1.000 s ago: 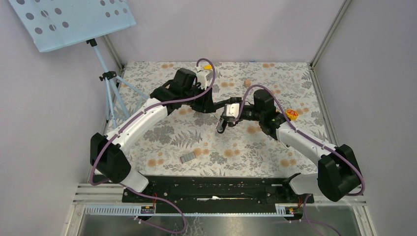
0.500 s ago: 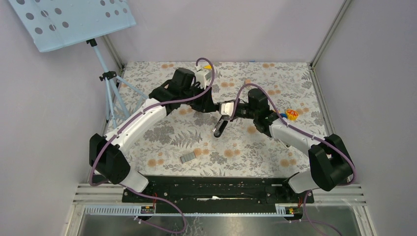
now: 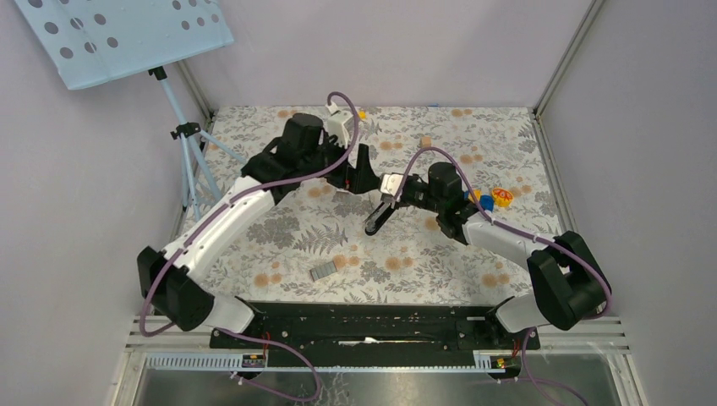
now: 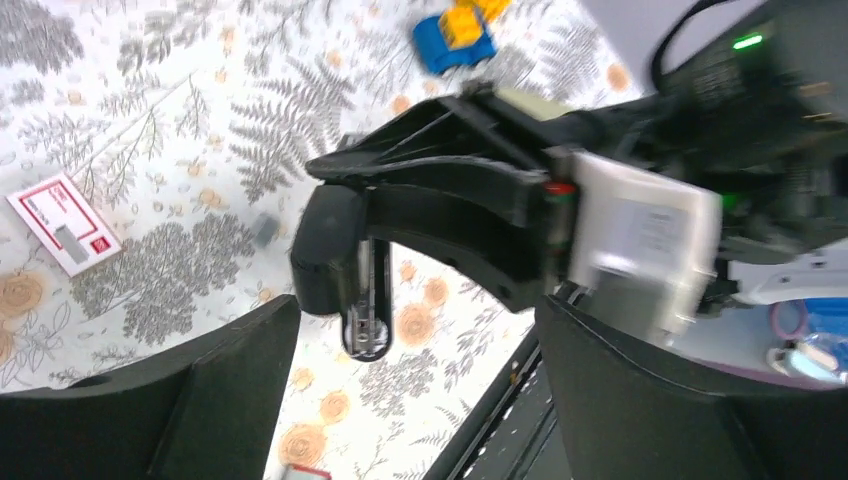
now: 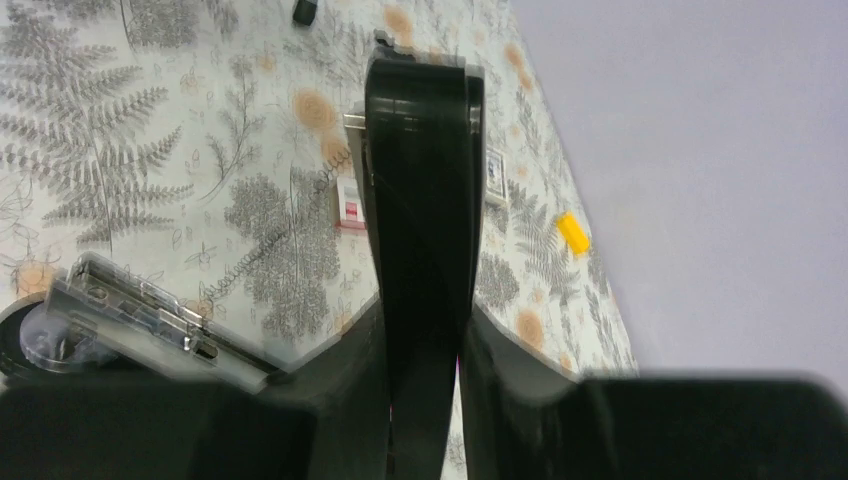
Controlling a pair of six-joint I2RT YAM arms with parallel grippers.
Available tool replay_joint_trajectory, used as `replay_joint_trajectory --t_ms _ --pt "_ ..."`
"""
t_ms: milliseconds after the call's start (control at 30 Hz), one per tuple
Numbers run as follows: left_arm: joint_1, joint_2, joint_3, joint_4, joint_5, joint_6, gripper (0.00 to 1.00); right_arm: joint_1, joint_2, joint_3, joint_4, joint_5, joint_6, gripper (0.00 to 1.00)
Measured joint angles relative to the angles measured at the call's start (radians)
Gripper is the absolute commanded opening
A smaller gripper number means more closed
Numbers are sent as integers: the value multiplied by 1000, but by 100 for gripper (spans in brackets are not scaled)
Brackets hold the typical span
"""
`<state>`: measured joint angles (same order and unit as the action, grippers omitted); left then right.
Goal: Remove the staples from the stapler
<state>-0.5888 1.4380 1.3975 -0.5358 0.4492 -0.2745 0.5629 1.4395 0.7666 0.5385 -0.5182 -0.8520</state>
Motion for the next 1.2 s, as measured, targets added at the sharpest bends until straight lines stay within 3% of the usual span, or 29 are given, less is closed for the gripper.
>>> replay_joint_trajectory --t_ms 233,433,800,1200 --pt "3 -171 -71 120 2 -15 94 -31 -8 -54 86 57 120 0" --pt "39 -260 -233 251 80 -54 93 -147 -56 -120 246 -34 282 0" --pt "59 -198 -393 451 246 -167 91 -169 -107 -123 531 -273 465 0" --pt "56 -166 -484 689 373 -291 92 -169 -98 -114 735 -363 615 0"
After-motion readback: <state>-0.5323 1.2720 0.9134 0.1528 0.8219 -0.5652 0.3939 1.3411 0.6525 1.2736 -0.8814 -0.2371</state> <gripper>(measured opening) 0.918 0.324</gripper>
